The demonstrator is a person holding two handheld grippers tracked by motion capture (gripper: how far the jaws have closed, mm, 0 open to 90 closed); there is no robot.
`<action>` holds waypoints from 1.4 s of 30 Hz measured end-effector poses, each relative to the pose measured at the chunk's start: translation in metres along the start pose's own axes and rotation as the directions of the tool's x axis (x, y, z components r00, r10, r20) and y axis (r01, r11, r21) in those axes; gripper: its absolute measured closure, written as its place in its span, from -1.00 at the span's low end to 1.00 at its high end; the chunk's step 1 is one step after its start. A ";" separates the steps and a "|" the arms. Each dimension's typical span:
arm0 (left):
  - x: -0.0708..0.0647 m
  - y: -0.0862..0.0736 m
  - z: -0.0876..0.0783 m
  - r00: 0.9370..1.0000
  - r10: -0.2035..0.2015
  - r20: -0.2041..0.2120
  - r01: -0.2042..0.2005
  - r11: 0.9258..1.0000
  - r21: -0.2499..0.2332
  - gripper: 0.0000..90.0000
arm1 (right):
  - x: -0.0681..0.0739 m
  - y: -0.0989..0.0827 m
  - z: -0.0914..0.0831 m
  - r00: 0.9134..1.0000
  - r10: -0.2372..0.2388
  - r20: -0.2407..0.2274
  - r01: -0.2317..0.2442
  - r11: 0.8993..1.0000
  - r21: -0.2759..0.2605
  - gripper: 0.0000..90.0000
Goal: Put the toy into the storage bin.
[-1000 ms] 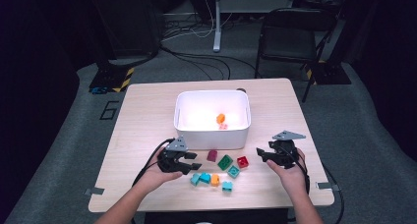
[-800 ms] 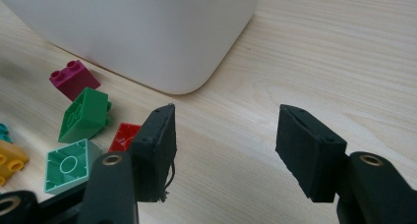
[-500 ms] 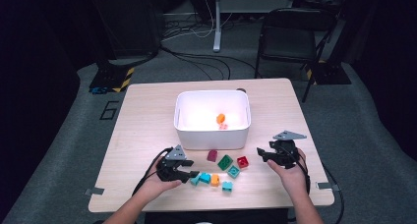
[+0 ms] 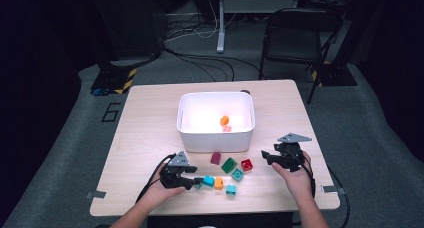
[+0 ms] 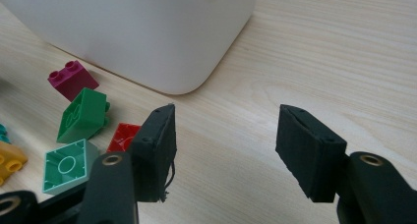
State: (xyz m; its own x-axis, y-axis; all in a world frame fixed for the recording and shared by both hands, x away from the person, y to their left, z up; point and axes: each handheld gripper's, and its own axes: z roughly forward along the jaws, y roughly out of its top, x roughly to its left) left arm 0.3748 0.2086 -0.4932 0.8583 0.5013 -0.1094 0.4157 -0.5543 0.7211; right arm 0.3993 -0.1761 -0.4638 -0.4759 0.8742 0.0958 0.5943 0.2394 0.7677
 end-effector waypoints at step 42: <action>0.003 0.006 0.000 1.000 0.022 0.015 -0.023 0.999 0.047 0.49 | -0.002 -0.003 0.003 1.000 0.010 0.001 -0.010 1.000 0.014 -0.13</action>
State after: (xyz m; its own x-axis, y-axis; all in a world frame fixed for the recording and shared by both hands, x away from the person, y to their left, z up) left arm 0.3802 0.2069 -0.4896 0.8718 0.4788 -0.1035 0.4096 -0.5966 0.6901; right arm 0.4006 -0.1767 -0.4679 -0.4694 0.8770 0.1025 0.6078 0.2367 0.7580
